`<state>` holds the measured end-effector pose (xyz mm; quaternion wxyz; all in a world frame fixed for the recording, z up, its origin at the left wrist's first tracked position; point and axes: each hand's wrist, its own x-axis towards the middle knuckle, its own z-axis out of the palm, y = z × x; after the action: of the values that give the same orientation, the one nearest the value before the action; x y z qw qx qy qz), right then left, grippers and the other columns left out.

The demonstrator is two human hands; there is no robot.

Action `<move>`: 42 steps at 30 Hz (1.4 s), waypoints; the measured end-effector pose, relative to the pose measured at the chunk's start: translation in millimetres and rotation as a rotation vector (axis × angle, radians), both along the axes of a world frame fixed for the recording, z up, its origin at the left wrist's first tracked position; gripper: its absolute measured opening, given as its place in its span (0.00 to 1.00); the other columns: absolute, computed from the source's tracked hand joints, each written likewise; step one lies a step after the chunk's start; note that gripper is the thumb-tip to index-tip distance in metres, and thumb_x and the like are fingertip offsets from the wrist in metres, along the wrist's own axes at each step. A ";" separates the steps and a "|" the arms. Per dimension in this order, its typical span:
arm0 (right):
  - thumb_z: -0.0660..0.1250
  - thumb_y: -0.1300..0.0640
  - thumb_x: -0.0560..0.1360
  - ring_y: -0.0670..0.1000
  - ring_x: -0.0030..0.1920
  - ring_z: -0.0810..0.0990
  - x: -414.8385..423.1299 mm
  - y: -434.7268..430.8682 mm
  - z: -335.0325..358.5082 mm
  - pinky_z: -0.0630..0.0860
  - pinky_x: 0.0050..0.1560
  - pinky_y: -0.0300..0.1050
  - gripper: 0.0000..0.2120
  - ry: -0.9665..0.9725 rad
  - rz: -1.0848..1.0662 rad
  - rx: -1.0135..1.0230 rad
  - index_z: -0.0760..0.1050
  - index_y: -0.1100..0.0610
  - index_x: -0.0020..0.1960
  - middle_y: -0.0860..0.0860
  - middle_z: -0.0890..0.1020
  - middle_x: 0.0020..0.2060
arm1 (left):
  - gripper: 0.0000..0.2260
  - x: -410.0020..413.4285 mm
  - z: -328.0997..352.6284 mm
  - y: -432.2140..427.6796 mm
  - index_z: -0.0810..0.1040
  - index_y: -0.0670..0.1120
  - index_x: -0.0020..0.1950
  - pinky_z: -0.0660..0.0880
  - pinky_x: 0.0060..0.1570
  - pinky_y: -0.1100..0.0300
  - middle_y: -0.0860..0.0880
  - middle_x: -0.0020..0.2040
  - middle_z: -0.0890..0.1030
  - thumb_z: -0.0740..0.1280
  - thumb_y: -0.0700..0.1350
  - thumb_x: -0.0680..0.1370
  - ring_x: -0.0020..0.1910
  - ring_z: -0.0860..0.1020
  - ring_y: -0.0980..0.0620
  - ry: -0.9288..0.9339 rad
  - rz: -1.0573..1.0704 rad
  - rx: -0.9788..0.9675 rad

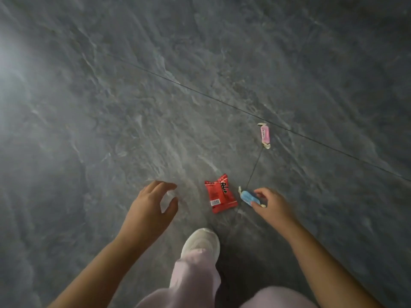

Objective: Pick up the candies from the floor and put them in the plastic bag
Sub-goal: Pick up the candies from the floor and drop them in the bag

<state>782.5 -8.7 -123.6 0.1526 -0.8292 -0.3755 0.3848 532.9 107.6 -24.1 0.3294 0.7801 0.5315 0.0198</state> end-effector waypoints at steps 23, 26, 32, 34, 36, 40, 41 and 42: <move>0.66 0.60 0.69 0.61 0.45 0.75 5.9 -17.7 -95.4 0.67 0.41 0.48 0.07 -0.083 0.173 -0.036 0.72 0.61 0.46 0.61 0.76 0.46 | 0.15 19.1 -118.9 -46.7 0.76 0.44 0.59 0.67 0.51 0.61 0.47 0.55 0.78 0.69 0.43 0.73 0.55 0.76 0.48 -0.041 0.017 -0.031; 0.68 0.56 0.70 0.58 0.45 0.75 7.9 -31.9 -94.1 0.70 0.44 0.48 0.12 -0.049 0.110 -0.057 0.71 0.60 0.49 0.59 0.74 0.48 | 0.17 32.5 -130.3 -47.5 0.75 0.44 0.60 0.69 0.51 0.60 0.45 0.56 0.78 0.69 0.43 0.73 0.55 0.76 0.48 -0.038 0.007 -0.059; 0.70 0.48 0.67 0.56 0.56 0.73 -2.4 -43.6 -88.9 0.72 0.53 0.50 0.25 -0.136 0.218 -0.132 0.65 0.55 0.59 0.55 0.71 0.58 | 0.17 47.3 -143.4 -46.8 0.73 0.43 0.61 0.69 0.50 0.60 0.45 0.57 0.77 0.68 0.44 0.73 0.55 0.75 0.47 0.003 -0.103 -0.037; 0.69 0.48 0.68 0.55 0.56 0.72 -5.8 -46.8 -88.9 0.73 0.52 0.50 0.24 -0.144 0.241 -0.116 0.65 0.55 0.59 0.54 0.71 0.58 | 0.17 48.9 -145.8 -47.7 0.73 0.43 0.61 0.69 0.50 0.60 0.44 0.57 0.77 0.68 0.43 0.73 0.54 0.76 0.47 0.003 -0.107 -0.027; 0.68 0.51 0.70 0.55 0.56 0.72 -6.4 -49.1 -89.1 0.72 0.51 0.49 0.21 -0.136 0.252 -0.104 0.65 0.55 0.58 0.55 0.72 0.57 | 0.18 49.4 -147.4 -50.4 0.73 0.43 0.62 0.68 0.49 0.62 0.45 0.57 0.77 0.68 0.44 0.73 0.54 0.75 0.48 0.009 -0.096 -0.033; 0.66 0.56 0.71 0.53 0.51 0.74 -5.0 -51.4 -90.3 0.68 0.46 0.45 0.12 -0.078 0.241 -0.093 0.69 0.56 0.52 0.54 0.76 0.53 | 0.17 50.1 -151.0 -57.2 0.73 0.45 0.61 0.66 0.48 0.63 0.46 0.56 0.76 0.67 0.44 0.73 0.52 0.74 0.52 0.009 -0.103 -0.055; 0.66 0.57 0.71 0.52 0.49 0.74 -4.4 -52.1 -90.8 0.67 0.43 0.43 0.09 -0.052 0.218 -0.087 0.70 0.56 0.49 0.54 0.76 0.51 | 0.16 50.5 -150.9 -58.5 0.73 0.45 0.61 0.66 0.48 0.63 0.47 0.56 0.76 0.67 0.44 0.73 0.52 0.74 0.52 0.006 -0.107 -0.059; 0.67 0.57 0.70 0.51 0.46 0.73 -3.6 -52.9 -91.0 0.66 0.42 0.42 0.07 -0.025 0.188 -0.077 0.71 0.55 0.46 0.53 0.76 0.48 | 0.16 50.9 -150.9 -59.4 0.73 0.45 0.61 0.66 0.48 0.63 0.47 0.56 0.76 0.67 0.43 0.73 0.52 0.74 0.52 0.001 -0.109 -0.061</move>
<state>778.9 -61.6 -214.6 0.0793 -0.8001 -0.4387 0.4013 583.8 48.1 -175.1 0.3533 0.7974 0.4889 -0.0148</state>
